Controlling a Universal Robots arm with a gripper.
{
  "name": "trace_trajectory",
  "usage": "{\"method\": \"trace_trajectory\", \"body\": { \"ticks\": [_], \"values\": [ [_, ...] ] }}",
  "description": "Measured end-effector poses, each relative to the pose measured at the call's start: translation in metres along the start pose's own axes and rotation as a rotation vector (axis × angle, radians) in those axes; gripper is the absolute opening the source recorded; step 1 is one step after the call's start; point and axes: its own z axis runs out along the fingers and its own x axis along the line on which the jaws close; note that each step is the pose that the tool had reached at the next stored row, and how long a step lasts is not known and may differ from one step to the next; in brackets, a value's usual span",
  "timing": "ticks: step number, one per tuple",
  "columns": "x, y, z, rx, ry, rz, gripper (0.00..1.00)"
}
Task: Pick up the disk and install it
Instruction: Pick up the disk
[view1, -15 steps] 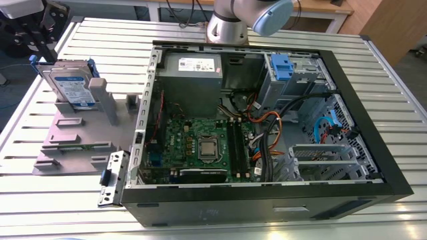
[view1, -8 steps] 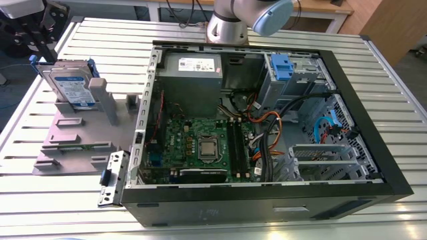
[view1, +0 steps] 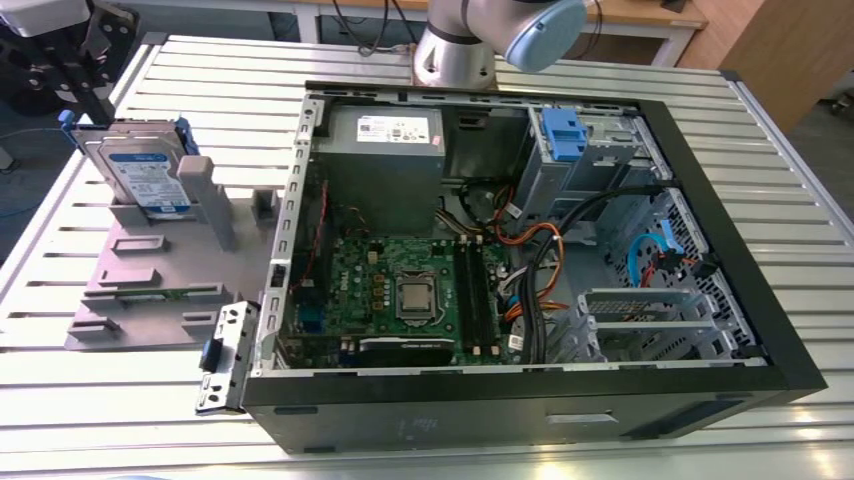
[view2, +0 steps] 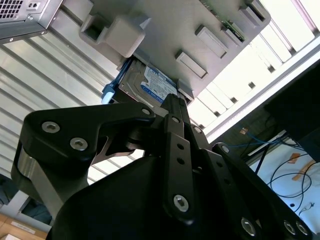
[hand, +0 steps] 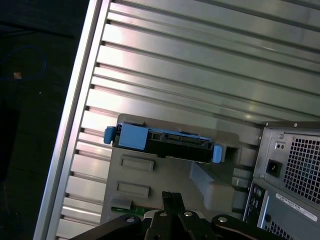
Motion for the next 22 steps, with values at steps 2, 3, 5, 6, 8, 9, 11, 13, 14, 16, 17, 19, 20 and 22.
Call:
{"method": "trace_trajectory", "body": {
  "ticks": [2,3,5,6,8,9,11,13,14,16,17,19,20,22],
  "values": [
    [0.0000,0.0000,0.0000,-0.0001,0.0001,-0.002,0.11],
    [0.0000,0.0000,0.0000,-0.0001,0.0001,-0.003,0.11],
    [0.0000,0.0000,0.0000,-0.0002,0.0001,-0.005,0.11],
    [0.0000,0.0000,0.0000,-0.0002,0.0001,-0.006,0.11],
    [0.0000,0.0000,0.0000,-0.0002,0.0002,-0.008,0.11],
    [0.0000,0.0000,0.0000,-0.0002,0.0001,-0.009,0.11],
    [0.0000,0.0000,0.0000,-0.0003,0.0001,-0.011,0.11],
    [0.0000,0.0000,0.0000,-0.0004,0.0001,-0.013,0.11],
    [0.0000,0.0000,0.0000,-0.0004,0.0001,-0.013,0.11],
    [0.0000,0.0000,0.0000,-0.0004,0.0001,-0.015,0.11],
    [0.0000,0.0000,0.0000,-0.0004,0.0002,-0.016,0.11],
    [0.0000,0.0000,0.0000,-0.0005,0.0002,-0.018,0.11],
    [0.0000,0.0000,0.0000,-0.0005,0.0002,-0.018,0.11],
    [0.0000,0.0000,0.0000,-0.0006,0.0002,-0.020,0.11]
  ]
}}
